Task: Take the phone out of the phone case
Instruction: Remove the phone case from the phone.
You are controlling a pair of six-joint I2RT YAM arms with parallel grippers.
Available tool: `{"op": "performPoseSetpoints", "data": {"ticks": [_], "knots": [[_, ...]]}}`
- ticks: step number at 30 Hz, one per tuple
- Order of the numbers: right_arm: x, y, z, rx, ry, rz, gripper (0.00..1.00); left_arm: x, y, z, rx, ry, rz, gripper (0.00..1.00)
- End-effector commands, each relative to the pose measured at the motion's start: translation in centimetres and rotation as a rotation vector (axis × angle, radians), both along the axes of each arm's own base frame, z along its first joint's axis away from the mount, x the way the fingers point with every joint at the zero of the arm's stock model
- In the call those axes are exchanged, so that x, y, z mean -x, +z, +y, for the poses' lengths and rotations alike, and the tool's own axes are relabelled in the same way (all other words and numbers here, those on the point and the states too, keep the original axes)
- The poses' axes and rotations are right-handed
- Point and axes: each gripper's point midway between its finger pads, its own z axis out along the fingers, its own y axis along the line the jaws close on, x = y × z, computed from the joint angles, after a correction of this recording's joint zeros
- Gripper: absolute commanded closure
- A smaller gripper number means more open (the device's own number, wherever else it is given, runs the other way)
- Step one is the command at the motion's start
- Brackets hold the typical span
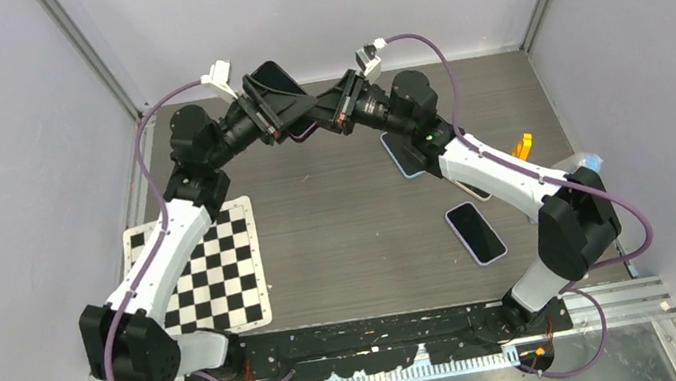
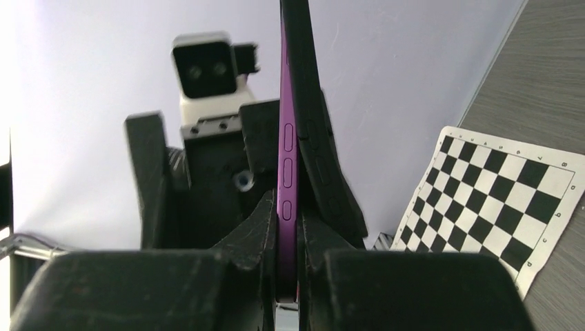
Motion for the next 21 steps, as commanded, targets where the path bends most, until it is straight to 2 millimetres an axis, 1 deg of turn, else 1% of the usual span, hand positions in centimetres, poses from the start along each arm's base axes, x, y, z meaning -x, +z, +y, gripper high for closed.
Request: {"op": "performPoseSetpoints", "data": {"ticks": [1,3,4,5,6,7,10,11,13,17,19,21], "knots": [[-0.1,7.4,-3.0,-0.160,-0.121,-0.123,0.99,3.6,3.8,0.6,-0.061,-0.063,-0.165,0.02],[0.0,9.5,-4.4,-0.254,-0.143,-0.130,0.99,3.4,4.2,1.5,-0.074,-0.031,-0.182,0.00],[-0.2,10.2,-5.0,-0.285,-0.155,-0.127,0.99,3.3,4.5,1.9,-0.074,-0.022,-0.190,0.00],[0.0,11.3,-5.3,-0.328,-0.144,-0.126,0.99,3.4,4.7,2.0,-0.074,-0.023,-0.203,0.00],[0.0,11.7,-5.5,-0.341,-0.141,-0.126,0.99,3.6,4.9,2.0,-0.077,-0.029,-0.214,0.00],[0.1,12.4,-5.7,-0.364,-0.135,-0.130,0.99,3.6,5.0,2.0,-0.082,-0.033,-0.222,0.00],[0.3,13.4,-6.0,-0.388,-0.126,-0.128,0.99,3.7,4.9,2.0,-0.091,-0.037,-0.230,0.00],[0.5,13.7,-6.0,-0.397,-0.118,-0.125,0.99,3.7,4.8,2.0,-0.091,-0.040,-0.230,0.02],[0.7,14.2,-6.1,-0.409,-0.106,-0.116,0.99,3.6,4.6,1.8,-0.094,-0.053,-0.227,0.11],[0.9,14.8,-6.1,-0.412,-0.094,-0.104,0.99,2.9,4.2,1.3,-0.089,-0.090,-0.213,0.37],[1.0,15.0,-6.1,-0.419,-0.088,-0.097,0.99,2.5,4.4,0.9,-0.079,-0.110,-0.212,0.43],[1.1,15.1,-6.0,-0.421,-0.077,-0.090,0.99,2.1,4.6,0.8,-0.063,-0.115,-0.210,0.45]]}}
